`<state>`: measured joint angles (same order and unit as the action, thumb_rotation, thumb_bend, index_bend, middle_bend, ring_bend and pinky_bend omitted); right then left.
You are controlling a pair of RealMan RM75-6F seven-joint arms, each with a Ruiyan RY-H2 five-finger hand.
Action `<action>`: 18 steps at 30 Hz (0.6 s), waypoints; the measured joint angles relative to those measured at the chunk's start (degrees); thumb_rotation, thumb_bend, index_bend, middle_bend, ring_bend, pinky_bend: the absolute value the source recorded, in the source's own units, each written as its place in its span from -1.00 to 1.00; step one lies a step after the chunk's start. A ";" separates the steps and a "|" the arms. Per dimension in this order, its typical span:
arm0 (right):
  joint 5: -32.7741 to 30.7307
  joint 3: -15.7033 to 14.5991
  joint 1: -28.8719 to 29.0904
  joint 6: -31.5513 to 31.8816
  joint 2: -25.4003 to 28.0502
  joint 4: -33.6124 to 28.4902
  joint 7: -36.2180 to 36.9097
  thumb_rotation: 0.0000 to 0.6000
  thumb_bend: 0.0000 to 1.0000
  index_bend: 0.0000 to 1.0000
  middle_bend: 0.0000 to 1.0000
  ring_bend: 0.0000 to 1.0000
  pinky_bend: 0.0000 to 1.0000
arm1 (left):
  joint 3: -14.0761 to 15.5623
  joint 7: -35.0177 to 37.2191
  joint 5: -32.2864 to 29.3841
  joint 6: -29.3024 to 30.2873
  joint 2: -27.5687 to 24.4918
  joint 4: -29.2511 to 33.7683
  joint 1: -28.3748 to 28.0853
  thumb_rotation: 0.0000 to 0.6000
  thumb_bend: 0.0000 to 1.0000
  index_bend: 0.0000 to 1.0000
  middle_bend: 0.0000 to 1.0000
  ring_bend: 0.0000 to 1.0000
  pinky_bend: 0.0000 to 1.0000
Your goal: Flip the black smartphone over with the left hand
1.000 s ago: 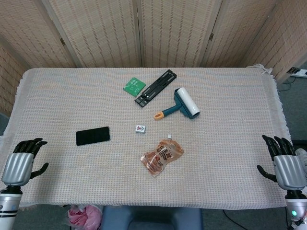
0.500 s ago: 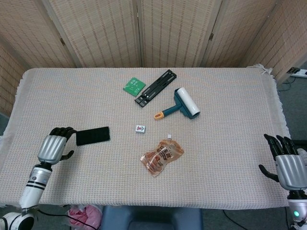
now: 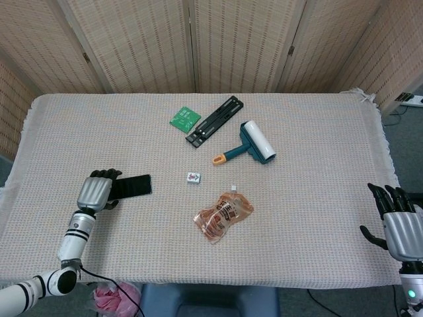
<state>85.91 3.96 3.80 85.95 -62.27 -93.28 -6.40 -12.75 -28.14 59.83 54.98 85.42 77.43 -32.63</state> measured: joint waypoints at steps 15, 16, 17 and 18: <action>0.16 0.07 -0.39 0.68 0.42 0.06 0.72 1.00 -0.72 -1.00 -0.69 -0.77 -0.76 | 0.70 -6.69 -9.30 0.28 3.88 -1.21 -3.84 1.00 -0.49 -0.46 -0.48 -0.57 -0.57; 0.09 0.06 -0.42 0.65 0.43 0.11 0.82 1.00 -0.72 -1.00 -0.69 -0.77 -0.76 | 0.76 -6.77 -9.53 0.34 4.03 -1.37 -3.96 1.00 -0.50 -0.46 -0.47 -0.57 -0.57; 0.05 0.05 -0.45 0.64 0.44 0.15 0.89 1.00 -0.72 -1.00 -0.69 -0.77 -0.76 | 0.82 -6.88 -9.90 0.33 4.19 -1.54 -4.12 1.00 -0.50 -0.46 -0.47 -0.57 -0.57; 0.02 0.04 -0.47 0.64 0.45 0.19 0.96 1.00 -0.72 -1.00 -0.69 -0.77 -0.76 | 0.86 -6.99 -10.20 0.32 4.31 -1.65 -4.25 1.00 -0.50 -0.46 -0.47 -0.57 -0.57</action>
<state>85.92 4.01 3.33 86.59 -61.82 -93.09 -5.44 -11.88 -35.13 49.64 55.29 89.73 75.78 -36.88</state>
